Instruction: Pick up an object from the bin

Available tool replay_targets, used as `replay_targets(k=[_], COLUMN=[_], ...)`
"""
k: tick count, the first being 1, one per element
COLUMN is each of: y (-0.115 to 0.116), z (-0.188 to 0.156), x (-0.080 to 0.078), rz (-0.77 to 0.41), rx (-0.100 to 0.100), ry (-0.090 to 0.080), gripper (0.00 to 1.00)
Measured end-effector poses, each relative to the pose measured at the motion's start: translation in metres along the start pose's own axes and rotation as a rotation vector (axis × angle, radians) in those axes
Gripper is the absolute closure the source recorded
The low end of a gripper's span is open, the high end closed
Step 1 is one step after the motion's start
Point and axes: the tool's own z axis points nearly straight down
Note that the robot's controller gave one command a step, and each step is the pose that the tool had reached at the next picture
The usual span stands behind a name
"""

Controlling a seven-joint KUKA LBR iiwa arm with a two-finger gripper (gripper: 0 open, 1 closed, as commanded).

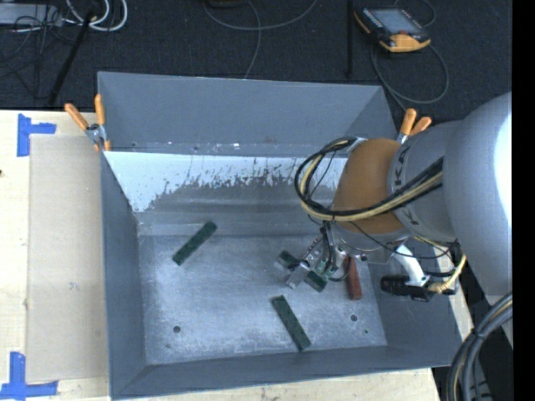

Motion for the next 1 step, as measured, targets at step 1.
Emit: replay_targets(k=[1], y=[-0.0001], z=[-0.0153], x=[-0.0001], rz=[-0.005], rx=[0.000], ry=[0.000], gripper=[1.00])
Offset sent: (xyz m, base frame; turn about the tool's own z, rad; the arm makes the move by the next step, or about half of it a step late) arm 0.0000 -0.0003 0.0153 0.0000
